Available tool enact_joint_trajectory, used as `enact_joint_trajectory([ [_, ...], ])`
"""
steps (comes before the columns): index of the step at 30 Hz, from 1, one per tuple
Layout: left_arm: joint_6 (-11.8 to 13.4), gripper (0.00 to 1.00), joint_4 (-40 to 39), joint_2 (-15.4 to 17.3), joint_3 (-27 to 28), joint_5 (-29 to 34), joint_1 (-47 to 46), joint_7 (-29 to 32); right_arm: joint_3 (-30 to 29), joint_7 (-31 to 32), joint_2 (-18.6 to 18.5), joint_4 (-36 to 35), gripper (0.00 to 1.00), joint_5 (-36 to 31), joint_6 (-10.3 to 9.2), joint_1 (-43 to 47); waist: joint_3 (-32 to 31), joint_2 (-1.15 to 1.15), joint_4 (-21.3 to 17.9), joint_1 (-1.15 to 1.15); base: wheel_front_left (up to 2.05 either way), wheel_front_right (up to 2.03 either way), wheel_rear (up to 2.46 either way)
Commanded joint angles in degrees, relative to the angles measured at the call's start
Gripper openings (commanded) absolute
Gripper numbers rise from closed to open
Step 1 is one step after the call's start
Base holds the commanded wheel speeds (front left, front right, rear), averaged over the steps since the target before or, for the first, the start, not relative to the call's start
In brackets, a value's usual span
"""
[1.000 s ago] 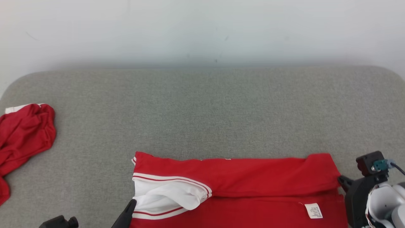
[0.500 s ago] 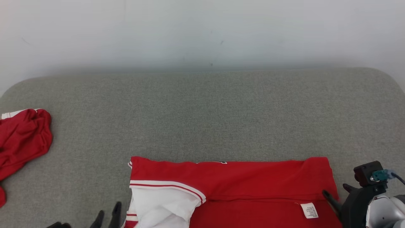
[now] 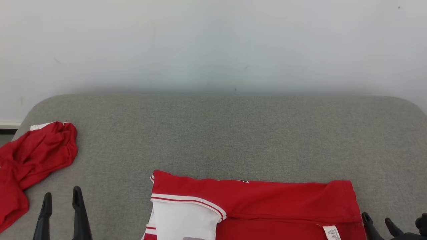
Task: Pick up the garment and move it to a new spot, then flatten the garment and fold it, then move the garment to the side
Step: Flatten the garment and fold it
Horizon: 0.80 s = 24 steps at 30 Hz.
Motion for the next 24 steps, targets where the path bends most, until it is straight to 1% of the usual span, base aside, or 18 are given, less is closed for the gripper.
enact_joint_trajectory([
  [1, -0.9, 1.00, -0.6, -0.9, 1.2, 1.6, 0.9, -0.1, -0.9, -0.5, 0.8, 0.7, 1.00, -0.6, 0.03, -0.1, -0.6, 0.00, 0.5, 0.00, 0.00, 0.00, 0.00],
  [4, -3.4, 1.00, -0.9, -2.9, 3.4, 5.7, 1.8, -0.1, -2.8, -0.2, 2.4, 3.5, 1.00, -2.9, 0.03, -1.7, -0.8, 0.00, 0.5, 0.00, 0.00, 0.00, 0.00],
  [8, -5.4, 1.00, 2.3, -3.2, 4.0, 9.8, 2.3, -0.1, -4.0, 1.1, 3.5, 7.5, 1.00, -5.9, 0.03, -4.0, -1.1, 0.00, 0.9, 0.00, 0.00, 0.00, 0.00],
  [11, -6.0, 1.00, 5.1, -3.1, 3.4, 11.8, 2.4, -0.1, -4.0, 2.0, 3.7, 9.9, 1.00, -8.0, 0.03, -5.9, -1.1, 0.00, 1.2, 0.00, 0.00, 0.00, 0.00],
  [16, -6.3, 1.00, 9.1, -2.3, 1.8, 13.4, 1.7, 0.0, -5.3, 4.7, 3.8, 14.3, 1.00, -13.0, 0.03, -9.2, -0.6, 0.00, 1.8, 0.00, 0.00, 0.00, 0.00],
  [23, -6.0, 1.00, 10.5, -1.6, 0.6, 14.5, -0.2, 0.7, -6.9, 5.6, 3.9, 20.9, 1.00, -17.1, 0.03, -12.9, 1.1, 0.00, 3.4, 0.00, 0.00, 0.00, 0.00],
  [24, -6.0, 1.00, 10.5, -1.6, 0.6, 14.5, -0.2, 0.7, -6.9, 5.6, 3.9, 20.9, 1.00, -17.1, 0.03, -12.9, 1.1, 0.00, 3.4, 0.00, 0.00, 0.00, 0.00],
])
